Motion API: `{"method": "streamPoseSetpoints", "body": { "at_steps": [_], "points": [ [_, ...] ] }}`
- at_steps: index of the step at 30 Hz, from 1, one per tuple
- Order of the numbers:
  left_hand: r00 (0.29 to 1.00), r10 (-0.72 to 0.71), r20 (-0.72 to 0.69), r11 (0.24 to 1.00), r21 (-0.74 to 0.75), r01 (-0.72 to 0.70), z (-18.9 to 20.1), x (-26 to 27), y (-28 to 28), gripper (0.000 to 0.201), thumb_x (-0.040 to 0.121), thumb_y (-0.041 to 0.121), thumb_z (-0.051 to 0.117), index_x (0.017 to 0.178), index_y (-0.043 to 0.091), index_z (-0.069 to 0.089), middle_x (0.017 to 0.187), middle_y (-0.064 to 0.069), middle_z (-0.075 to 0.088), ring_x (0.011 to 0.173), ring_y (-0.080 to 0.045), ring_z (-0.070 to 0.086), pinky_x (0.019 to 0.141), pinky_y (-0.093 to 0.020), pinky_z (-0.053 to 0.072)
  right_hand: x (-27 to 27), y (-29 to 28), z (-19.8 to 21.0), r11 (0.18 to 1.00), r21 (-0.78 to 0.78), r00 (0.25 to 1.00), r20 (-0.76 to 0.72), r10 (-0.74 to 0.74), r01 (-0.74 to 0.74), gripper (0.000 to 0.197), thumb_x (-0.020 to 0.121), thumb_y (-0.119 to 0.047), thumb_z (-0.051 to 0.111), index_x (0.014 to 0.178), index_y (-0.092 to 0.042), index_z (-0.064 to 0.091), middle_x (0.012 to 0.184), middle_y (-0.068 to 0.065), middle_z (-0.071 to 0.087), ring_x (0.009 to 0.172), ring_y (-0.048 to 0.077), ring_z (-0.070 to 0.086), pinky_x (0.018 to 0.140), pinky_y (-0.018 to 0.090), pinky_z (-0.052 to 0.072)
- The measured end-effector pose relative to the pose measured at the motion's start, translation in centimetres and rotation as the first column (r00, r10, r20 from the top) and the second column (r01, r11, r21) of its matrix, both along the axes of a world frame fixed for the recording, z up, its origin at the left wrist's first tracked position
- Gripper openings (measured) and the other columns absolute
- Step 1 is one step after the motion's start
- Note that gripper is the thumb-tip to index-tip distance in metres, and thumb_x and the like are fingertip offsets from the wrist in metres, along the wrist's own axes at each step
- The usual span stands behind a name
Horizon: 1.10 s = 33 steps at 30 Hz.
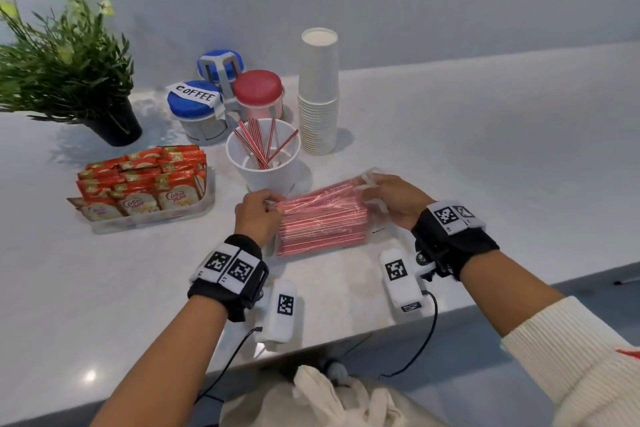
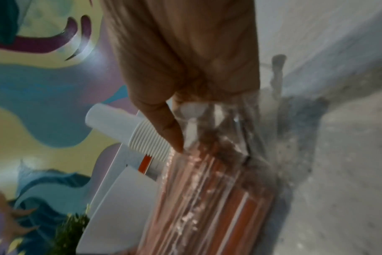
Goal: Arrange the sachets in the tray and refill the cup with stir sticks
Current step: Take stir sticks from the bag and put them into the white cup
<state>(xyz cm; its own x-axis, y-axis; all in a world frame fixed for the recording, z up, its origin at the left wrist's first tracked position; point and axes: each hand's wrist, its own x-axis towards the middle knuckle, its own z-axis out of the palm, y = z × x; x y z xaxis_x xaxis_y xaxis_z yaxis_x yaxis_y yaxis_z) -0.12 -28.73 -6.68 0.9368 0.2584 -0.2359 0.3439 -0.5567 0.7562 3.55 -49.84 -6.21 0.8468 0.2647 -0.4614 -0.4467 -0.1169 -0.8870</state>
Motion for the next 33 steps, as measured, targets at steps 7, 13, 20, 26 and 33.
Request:
{"method": "streamPoseSetpoints", "body": {
  "at_steps": [7, 13, 20, 26, 33],
  "points": [
    [0.999, 0.048, 0.022, 0.999, -0.015, -0.048, -0.5, -0.3, 2.2, 0.023, 0.087, 0.005, 0.058, 0.107, 0.007, 0.069, 0.106, -0.013, 0.068, 0.088, -0.017, 0.057, 0.087, -0.024, 0.043, 1.0, 1.6, -0.7, 0.996, -0.082, 0.997, 0.075, -0.03, 0.037, 0.02, 0.079, 0.017, 0.054, 0.078, -0.001, 0.063, 0.084, 0.011, 0.061, 0.077, 0.026, 0.058, 0.079, 0.033, 0.05],
    [0.996, -0.077, -0.053, 0.996, 0.051, 0.079, 0.6, -0.2, 3.6, 0.02, 0.084, 0.006, 0.065, 0.103, 0.01, 0.068, 0.101, -0.016, 0.068, 0.09, -0.024, 0.062, 0.089, -0.028, 0.045, 1.8, 0.6, -0.9, 0.951, 0.25, 0.965, -0.232, -0.125, 0.184, 0.021, 0.089, -0.018, 0.055, 0.085, 0.002, 0.062, 0.079, 0.013, 0.065, 0.071, 0.024, 0.06, 0.067, 0.029, 0.054],
    [0.861, -0.474, -0.186, 0.775, 0.376, 0.508, 1.9, 0.1, -0.3, 0.067, 0.074, 0.036, 0.074, 0.132, 0.017, 0.047, 0.13, -0.005, 0.045, 0.121, -0.024, 0.043, 0.104, -0.039, 0.037, 2.1, 0.5, -1.1, 0.899, 0.334, 0.92, -0.359, -0.156, 0.283, 0.026, 0.085, 0.001, 0.032, 0.083, 0.005, 0.057, 0.086, 0.02, 0.063, 0.082, 0.029, 0.056, 0.076, 0.035, 0.051],
    [0.769, -0.558, -0.312, 0.678, 0.363, 0.639, 0.8, 1.2, -2.2, 0.079, 0.079, 0.033, 0.07, 0.144, 0.023, 0.025, 0.142, -0.005, 0.034, 0.133, -0.025, 0.029, 0.11, -0.048, 0.027, 1.6, 1.0, -0.5, 0.992, 0.123, 0.991, -0.133, -0.014, 0.03, 0.019, 0.085, 0.01, 0.045, 0.081, -0.001, 0.06, 0.087, 0.013, 0.058, 0.077, 0.022, 0.058, 0.07, 0.03, 0.053],
    [0.796, -0.539, -0.277, 0.68, 0.414, 0.605, 0.5, 1.5, -2.2, 0.063, 0.082, 0.033, 0.066, 0.133, 0.018, 0.034, 0.135, -0.004, 0.035, 0.127, -0.027, 0.032, 0.102, -0.045, 0.034, 1.9, 2.6, -0.5, 0.863, -0.486, 0.939, 0.212, 0.269, -0.138, 0.013, 0.075, 0.014, 0.052, 0.081, 0.02, 0.062, 0.064, -0.002, 0.058, 0.061, 0.013, 0.053, 0.055, 0.022, 0.044]
  ]
}}
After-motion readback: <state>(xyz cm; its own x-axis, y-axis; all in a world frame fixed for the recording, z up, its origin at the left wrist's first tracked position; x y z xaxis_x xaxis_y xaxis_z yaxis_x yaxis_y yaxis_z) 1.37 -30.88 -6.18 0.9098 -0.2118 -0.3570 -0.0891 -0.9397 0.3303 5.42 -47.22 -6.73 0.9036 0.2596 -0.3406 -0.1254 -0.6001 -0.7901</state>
